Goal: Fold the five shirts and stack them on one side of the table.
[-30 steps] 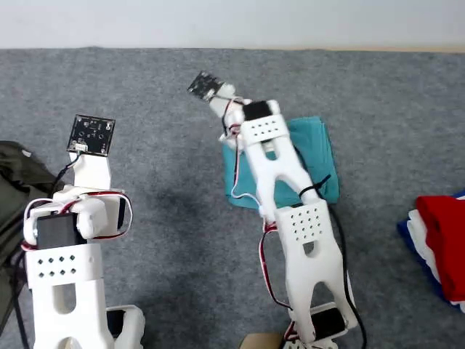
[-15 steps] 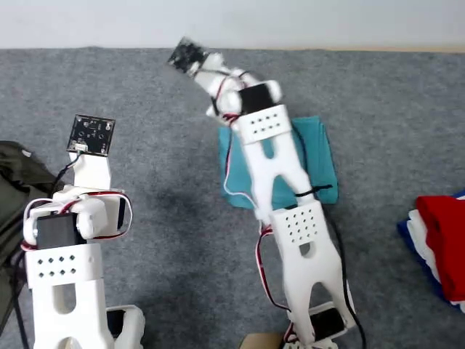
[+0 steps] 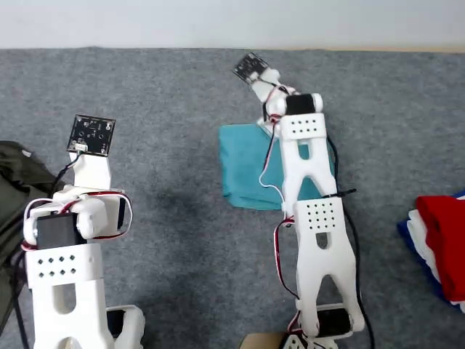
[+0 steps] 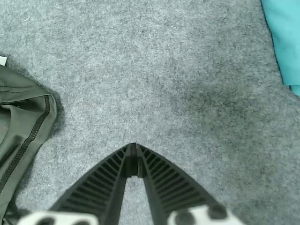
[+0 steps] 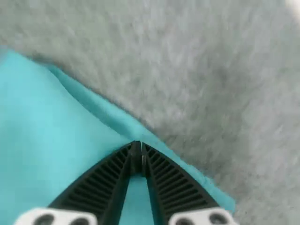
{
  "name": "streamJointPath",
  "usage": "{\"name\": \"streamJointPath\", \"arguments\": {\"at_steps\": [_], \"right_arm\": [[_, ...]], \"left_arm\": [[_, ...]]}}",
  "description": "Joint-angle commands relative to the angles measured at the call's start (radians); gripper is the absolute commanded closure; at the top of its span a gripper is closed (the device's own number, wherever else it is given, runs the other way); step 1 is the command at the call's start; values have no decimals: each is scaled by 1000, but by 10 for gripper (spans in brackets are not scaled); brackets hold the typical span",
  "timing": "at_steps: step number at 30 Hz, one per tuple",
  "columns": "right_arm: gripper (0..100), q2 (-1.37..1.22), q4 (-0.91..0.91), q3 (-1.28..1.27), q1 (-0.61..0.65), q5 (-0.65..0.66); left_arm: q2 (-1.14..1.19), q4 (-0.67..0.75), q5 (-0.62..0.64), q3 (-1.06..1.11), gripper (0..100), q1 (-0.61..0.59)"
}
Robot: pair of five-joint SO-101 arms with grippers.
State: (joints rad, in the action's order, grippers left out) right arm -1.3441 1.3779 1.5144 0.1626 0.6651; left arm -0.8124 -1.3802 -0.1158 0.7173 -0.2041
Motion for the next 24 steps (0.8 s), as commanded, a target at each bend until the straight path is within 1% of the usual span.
{"name": "streamJointPath", "arguments": {"at_steps": [1,4,8,13,15,18,20,22,24], "right_arm": [[988,10,-24,9,-30,2],[988,51,21,72,-24,-5],[988,113,168,172,13,-5],[988,200,390,166,68,-6],[989,219,417,161,82,-17],[989,242,417,160,87,-118],[989,257,423,146,101,-170],[989,297,424,86,108,-216],[989,366,424,-29,124,-269]], "left_arm": [[-17,3,-3,-5,998,2],[-17,3,-3,-5,998,2],[-17,5,-3,-5,998,2],[-20,5,-2,-13,998,-3],[-21,5,-2,-13,997,-5],[-25,18,-2,-15,997,-37],[-25,29,0,-15,997,-84],[-25,34,0,-15,997,-129],[-25,32,0,-15,997,-167]]}}
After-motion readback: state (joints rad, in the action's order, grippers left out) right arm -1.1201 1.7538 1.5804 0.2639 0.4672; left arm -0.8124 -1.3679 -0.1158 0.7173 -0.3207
